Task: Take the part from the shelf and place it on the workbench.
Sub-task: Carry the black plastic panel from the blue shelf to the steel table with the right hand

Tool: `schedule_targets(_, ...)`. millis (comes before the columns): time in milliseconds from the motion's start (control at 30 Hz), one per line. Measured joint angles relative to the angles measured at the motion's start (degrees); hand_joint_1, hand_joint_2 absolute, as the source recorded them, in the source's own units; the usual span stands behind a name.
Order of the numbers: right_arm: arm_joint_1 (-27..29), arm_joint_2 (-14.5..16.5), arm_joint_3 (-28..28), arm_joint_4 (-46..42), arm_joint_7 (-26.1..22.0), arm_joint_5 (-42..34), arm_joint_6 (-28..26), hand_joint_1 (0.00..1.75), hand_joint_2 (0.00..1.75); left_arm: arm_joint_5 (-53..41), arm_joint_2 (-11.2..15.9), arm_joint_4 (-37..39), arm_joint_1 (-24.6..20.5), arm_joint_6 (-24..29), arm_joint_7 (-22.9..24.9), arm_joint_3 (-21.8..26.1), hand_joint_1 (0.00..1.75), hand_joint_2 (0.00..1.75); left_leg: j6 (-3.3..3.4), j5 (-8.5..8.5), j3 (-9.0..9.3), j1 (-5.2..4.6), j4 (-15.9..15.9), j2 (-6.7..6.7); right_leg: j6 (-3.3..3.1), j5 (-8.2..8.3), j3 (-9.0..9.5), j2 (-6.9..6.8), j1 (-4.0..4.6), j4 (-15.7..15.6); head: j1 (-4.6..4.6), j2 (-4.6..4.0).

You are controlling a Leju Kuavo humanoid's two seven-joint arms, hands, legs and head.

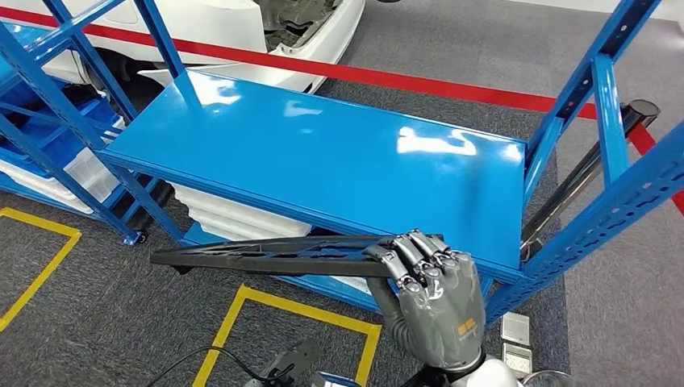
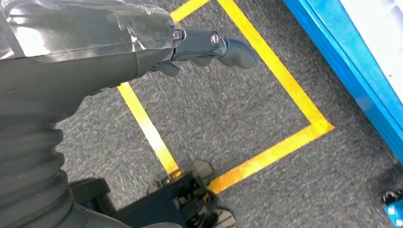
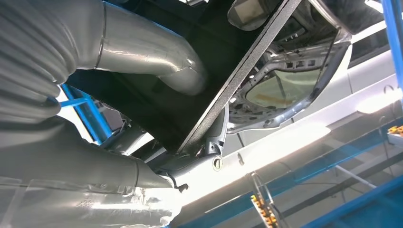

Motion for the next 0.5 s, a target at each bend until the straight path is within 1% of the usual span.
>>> schedule_targets(33,0.0,0.0,0.0,0.0,0.0,0.0,0.0,1.75,1.75,0.0,0.0,0.0,0.0,0.0,0.0,0.0,0.0,1.75,-0.38,0.21,-0.16,0.01,0.0,0.0,-0.17,0.22,-0.11,0.06,0.12,-0.2,-0.02,0.0)
schedule_targets(67,0.0,0.0,0.0,0.0,0.0,0.0,0.0,1.75,1.75,0.0,-0.1,0.0,0.0,0.0,0.0,0.0,0.0,1.75,-0.7,0.25,-0.24,0.06,0.0,-0.03,-0.44,0.51,-0.18,0.06,-0.02,-0.4,-0.02,0.0)
schedule_targets(100,0.0,0.0,0.0,0.0,0.0,0.0,0.0,1.75,1.75,0.0,-0.1,0.0,0.0,0.0,0.0,0.0,0.0,1.75,-0.97,-0.16,-0.36,0.03,0.3,-0.1,-0.76,0.88,-0.21,-0.01,-0.17,-0.7,-0.04,0.0)
schedule_targets(133,-0.1,0.0,0.0,0.0,0.0,0.0,0.1,1.75,1.75,0.0,-0.1,0.0,0.0,0.0,0.1,0.0,0.0,1.75,-1.23,-1.25,-0.77,0.04,1.5,-0.18,-1.12,1.26,-0.3,-0.11,-0.37,-1.1,-0.13,0.0)
schedule_targets(167,-0.1,0.1,0.0,0.0,0.0,0.0,0.2,1.75,1.75,0.0,-0.1,0.0,0.0,0.0,0.1,0.0,0.0,1.75,-1.47,-3.03,-1.59,0.08,3.8,-0.25,-1.42,1.64,-0.45,-0.22,-0.58,-1.4,-0.27,0.0)
schedule_targets(233,-0.1,0.2,0.0,0.0,0.1,-0.1,0.3,1.75,1.75,0.1,-0.1,0.0,0.1,0.0,0.2,0.0,0.0,1.75,-1.98,-7.37,-4.21,0.35,10.9,-0.29,-1.66,2.09,-1.1,-0.37,-0.59,-1.4,-0.54,0.0)
schedule_targets(267,-0.1,0.2,0.0,0.1,0.2,-0.1,0.3,1.75,1.75,0.1,-0.1,0.0,0.1,0.0,0.3,0.0,0.0,1.75,-2.23,-8.76,-5.24,0.48,14.1,-0.28,-1.6,2.28,-1.48,-0.42,-0.6,-1.2,-0.58,0.0)
schedule_targets(300,-0.1,0.2,0.0,0.1,0.2,-0.2,0.4,1.75,1.75,0.1,-0.1,0.0,0.1,0.0,0.3,0.0,0.0,1.75,-2.42,-9.21,-5.52,0.63,15.7,-0.28,-1.49,2.44,-1.86,-0.45,-0.63,-1.0,-0.59,0.0)
schedule_targets(333,-0.1,0.2,0.0,0.1,0.2,-0.2,0.4,1.75,1.75,0.1,-0.1,0.0,0.2,0.0,0.3,0.0,0.0,1.75,-2.56,-8.57,-4.64,0.8,15.0,-0.27,-1.36,2.57,-2.21,-0.46,-0.69,-0.8,-0.6,0.0)
schedule_targets(367,-0.1,0.2,0.0,0.2,0.2,-0.2,0.4,1.75,1.75,0.1,-0.1,0.0,0.2,0.0,0.4,0.0,0.0,1.75,-2.69,-7.04,-2.63,1.0,11.9,-0.26,-1.2,2.64,-2.49,-0.45,-0.79,-0.5,-0.6,0.0)
schedule_targets(400,-0.1,0.3,0.0,0.2,0.2,-0.2,0.4,1.75,1.75,0.1,-0.1,0.0,0.1,0.0,0.4,0.0,0.0,1.75,-2.87,-5.58,-0.21,1.23,7.6,-0.28,-0.97,2.66,-2.75,-0.44,-0.87,-0.2,-0.62,0.0)
schedule_targets(433,-0.1,0.3,0.0,0.2,0.3,-0.3,0.4,1.75,1.75,0.1,-0.1,0.0,0.1,0.0,0.4,0.0,0.0,1.75,-2.92,-4.35,1.81,1.26,3.8,-0.39,-0.68,2.68,-3.0,-0.38,-0.84,0.2,-0.65,0.0)
schedule_targets(467,-0.1,0.3,0.0,0.2,0.4,-0.4,0.4,1.75,1.75,0.1,-0.1,0.0,0.1,0.0,0.4,0.0,0.0,1.75,-2.84,-3.62,3.0,1.29,1.2,-0.51,-0.33,2.75,-3.23,-0.32,-0.76,0.5,-0.63,0.0)
schedule_targets(500,-0.1,0.3,0.0,0.2,0.5,-0.5,0.3,1.75,1.75,0.1,-0.1,0.0,0.1,0.0,0.4,0.0,0.0,1.75,-2.65,-3.45,3.32,1.22,0.1,-0.64,0.04,2.87,-3.43,-0.27,-0.65,0.7,-0.61,0.0)
